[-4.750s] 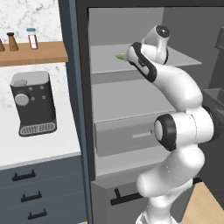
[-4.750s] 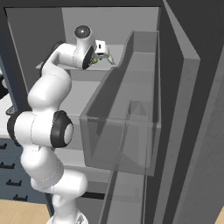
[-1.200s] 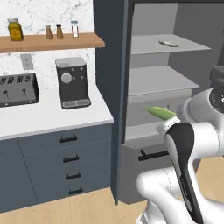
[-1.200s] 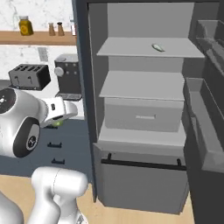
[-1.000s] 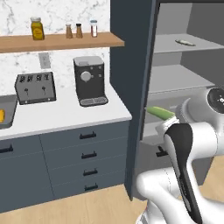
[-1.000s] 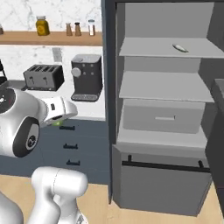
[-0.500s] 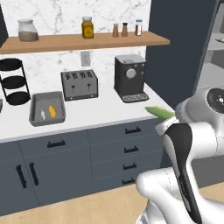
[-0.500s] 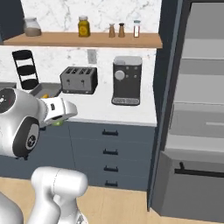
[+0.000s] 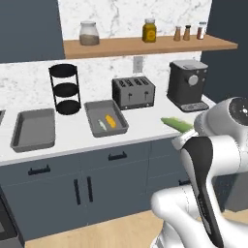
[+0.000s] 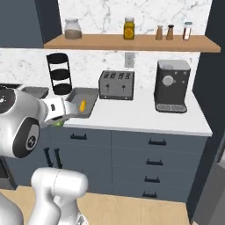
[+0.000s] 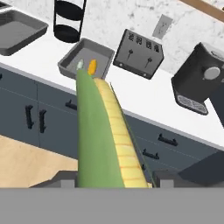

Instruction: Place one corn and one fish in each tupperware on the nearby counter, to pack two identical lunches.

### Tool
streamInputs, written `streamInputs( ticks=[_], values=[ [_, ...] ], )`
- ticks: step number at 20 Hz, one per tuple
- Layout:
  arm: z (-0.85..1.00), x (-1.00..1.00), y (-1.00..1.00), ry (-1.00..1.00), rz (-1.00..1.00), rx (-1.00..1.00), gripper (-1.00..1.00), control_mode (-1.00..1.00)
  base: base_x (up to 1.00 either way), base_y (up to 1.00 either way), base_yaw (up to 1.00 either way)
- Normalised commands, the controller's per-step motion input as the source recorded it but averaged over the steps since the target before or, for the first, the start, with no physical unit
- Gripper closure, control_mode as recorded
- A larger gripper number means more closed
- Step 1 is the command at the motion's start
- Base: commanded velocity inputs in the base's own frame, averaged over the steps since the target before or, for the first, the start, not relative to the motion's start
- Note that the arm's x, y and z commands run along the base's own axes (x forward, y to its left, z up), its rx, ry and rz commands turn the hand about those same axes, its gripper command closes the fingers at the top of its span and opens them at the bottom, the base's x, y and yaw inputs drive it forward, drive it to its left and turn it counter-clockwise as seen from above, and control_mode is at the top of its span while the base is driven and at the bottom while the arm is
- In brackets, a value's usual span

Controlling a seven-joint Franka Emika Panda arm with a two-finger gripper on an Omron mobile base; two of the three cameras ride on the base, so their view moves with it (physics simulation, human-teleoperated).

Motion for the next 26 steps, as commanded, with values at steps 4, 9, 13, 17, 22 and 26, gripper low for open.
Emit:
streamInputs(
  ticks=[4, 9, 13, 17, 22, 26],
  values=[
    [0.00, 0.00, 0.00, 0.00, 0.00, 0.00, 1.00, 1.00, 0.56, 1.00, 0.00],
    [0.00, 0.00, 0.00, 0.00, 0.00, 0.00, 1.00, 1.00, 0.69, 1.00, 0.00],
    [0.00, 0.00, 0.00, 0.00, 0.00, 0.00, 1.00, 1.00, 0.73, 1.00, -0.01],
    [0.00, 0.00, 0.00, 0.00, 0.00, 0.00, 1.00, 1.00, 0.64, 1.00, -0.05],
    [0.00, 0.00, 0.00, 0.00, 0.00, 0.00, 1.00, 1.00, 0.43, 1.00, -0.09],
    [-0.36, 0.01, -0.04, 0.14, -0.01, -0.01, 1.00, -1.00, 0.04, 0.15, -0.02]
  ],
)
